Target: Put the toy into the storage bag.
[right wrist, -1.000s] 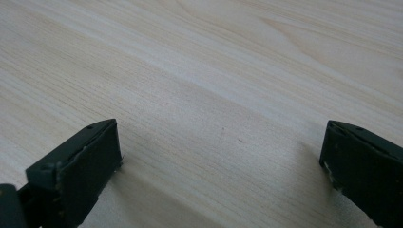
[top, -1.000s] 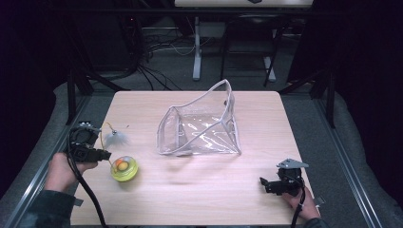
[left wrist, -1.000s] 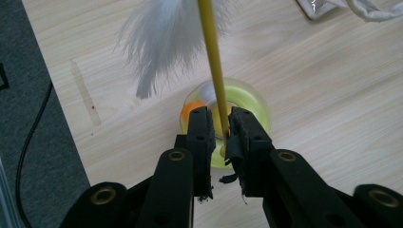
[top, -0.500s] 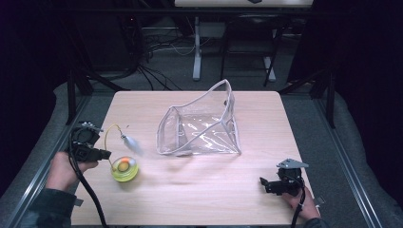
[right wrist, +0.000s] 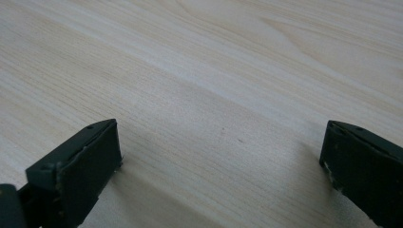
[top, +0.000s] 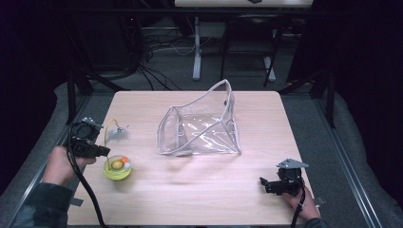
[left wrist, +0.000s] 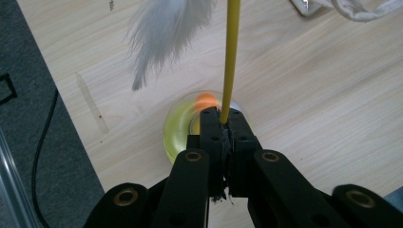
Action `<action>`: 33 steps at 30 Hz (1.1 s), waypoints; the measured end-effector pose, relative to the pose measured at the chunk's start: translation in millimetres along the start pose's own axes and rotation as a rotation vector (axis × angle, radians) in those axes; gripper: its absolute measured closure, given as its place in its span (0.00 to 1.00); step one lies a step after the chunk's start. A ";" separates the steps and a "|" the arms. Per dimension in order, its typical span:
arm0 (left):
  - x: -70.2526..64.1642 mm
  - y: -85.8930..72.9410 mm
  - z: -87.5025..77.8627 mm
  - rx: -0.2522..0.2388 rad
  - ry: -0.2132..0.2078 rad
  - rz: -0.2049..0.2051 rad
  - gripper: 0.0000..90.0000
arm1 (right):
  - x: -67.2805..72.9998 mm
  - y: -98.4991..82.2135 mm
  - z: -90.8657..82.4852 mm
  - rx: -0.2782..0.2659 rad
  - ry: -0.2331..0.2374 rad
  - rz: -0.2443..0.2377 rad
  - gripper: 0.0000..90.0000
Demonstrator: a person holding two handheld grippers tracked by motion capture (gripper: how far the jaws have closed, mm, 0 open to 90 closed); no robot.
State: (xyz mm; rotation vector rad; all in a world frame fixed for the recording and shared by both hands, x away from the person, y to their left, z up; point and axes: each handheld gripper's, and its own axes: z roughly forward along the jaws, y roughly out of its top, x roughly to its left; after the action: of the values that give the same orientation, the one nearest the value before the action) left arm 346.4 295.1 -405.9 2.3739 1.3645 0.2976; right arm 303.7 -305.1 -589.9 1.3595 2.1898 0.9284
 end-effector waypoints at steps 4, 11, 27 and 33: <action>3.3 5.2 -5.0 0.007 0.007 0.011 0.98 | 0.0 0.0 -0.3 0.003 0.002 0.000 0.00; 13.2 15.9 -7.9 0.027 -0.004 0.002 0.98 | 0.0 0.0 -0.4 0.006 0.001 -0.002 0.00; 32.9 45.4 -10.0 0.076 0.024 -0.005 0.98 | -0.4 0.0 -0.5 0.007 0.004 -0.005 0.00; 39.1 53.9 -7.3 0.097 0.028 -0.025 0.98 | -0.3 -0.1 -0.5 0.008 0.001 -0.006 0.00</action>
State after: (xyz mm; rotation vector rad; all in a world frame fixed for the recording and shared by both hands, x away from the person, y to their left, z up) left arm 405.6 306.0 -376.5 2.4374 1.4517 0.2641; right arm 303.5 -305.6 -589.6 1.3560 2.1996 0.9196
